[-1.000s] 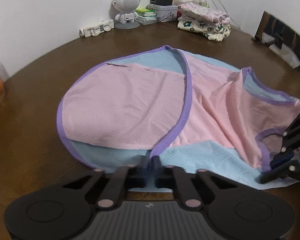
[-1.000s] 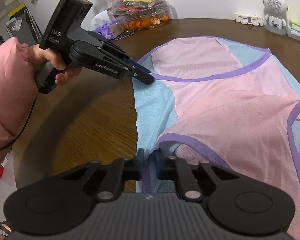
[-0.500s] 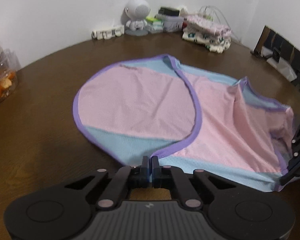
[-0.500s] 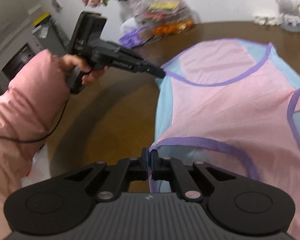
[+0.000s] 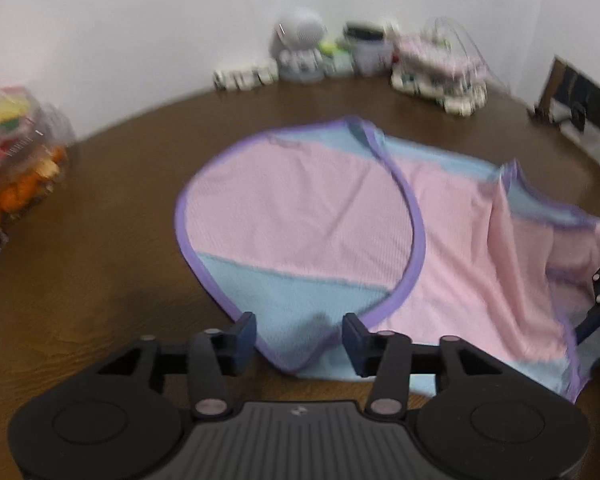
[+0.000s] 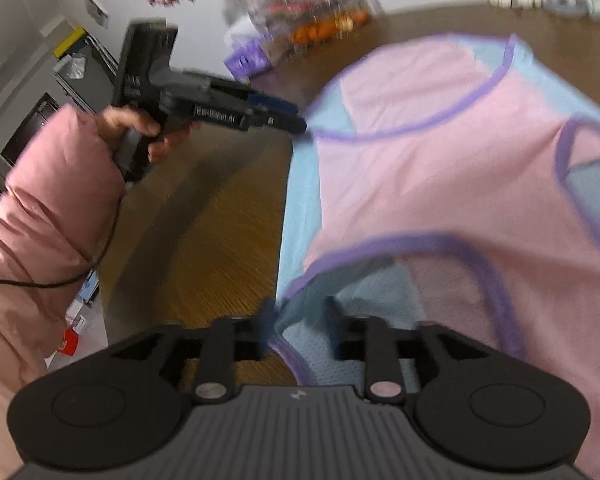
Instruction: Fold clothes
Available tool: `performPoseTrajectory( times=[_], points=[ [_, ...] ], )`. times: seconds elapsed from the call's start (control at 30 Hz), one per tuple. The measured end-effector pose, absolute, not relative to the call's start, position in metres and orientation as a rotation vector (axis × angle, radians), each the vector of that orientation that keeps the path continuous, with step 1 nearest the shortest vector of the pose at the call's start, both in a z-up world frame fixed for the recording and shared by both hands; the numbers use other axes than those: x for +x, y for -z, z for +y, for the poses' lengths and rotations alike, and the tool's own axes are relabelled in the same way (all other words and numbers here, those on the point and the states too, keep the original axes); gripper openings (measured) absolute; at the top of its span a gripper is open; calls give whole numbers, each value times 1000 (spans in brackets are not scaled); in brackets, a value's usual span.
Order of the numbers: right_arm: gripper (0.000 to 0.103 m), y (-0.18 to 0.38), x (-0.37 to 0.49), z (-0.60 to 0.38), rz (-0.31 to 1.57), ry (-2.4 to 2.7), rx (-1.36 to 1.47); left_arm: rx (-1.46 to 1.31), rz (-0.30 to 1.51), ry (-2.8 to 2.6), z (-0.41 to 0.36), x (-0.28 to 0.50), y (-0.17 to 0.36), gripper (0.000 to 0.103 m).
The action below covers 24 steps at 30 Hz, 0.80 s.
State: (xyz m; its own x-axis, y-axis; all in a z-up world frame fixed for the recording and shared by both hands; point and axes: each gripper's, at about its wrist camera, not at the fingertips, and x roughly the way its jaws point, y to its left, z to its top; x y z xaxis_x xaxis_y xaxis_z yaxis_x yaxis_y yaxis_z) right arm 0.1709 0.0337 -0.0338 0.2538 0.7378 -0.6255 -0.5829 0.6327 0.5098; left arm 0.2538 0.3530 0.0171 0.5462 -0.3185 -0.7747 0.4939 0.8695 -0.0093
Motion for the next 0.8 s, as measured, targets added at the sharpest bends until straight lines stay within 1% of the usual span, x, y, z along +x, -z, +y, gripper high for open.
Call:
performPoseTrajectory(
  times=[0.03,0.17,0.27,0.3,0.33,0.4,0.57,0.6,0.63,0.7,0.8],
  points=[
    [36,27,170,24,928,-904,185,200,837,479,351,249,-22,54],
    [36,8,174,-19,850,-796,108,186,748,459,319,226,-36,53],
    [36,11,179,-45,846,-681,15,214,736,445,275,210,-33,45],
    [35,15,181,-51,854,-660,-5,204,739,460,262,205,-30,37],
    [35,19,183,-56,862,-639,-26,185,750,487,250,201,-27,31],
    [34,27,188,-67,875,-613,-45,168,773,522,224,191,-22,29],
    [34,41,196,-91,898,-660,-20,173,787,560,173,169,-13,29],
    [31,42,195,-93,896,-676,-26,173,788,559,165,167,-11,29],
    [16,42,194,-95,900,-692,-32,175,788,556,157,165,-10,29],
    [2,41,191,-100,931,-748,-19,181,796,534,146,166,-6,29],
    [2,40,187,-107,945,-782,-57,167,814,504,134,166,1,28]
  ],
)
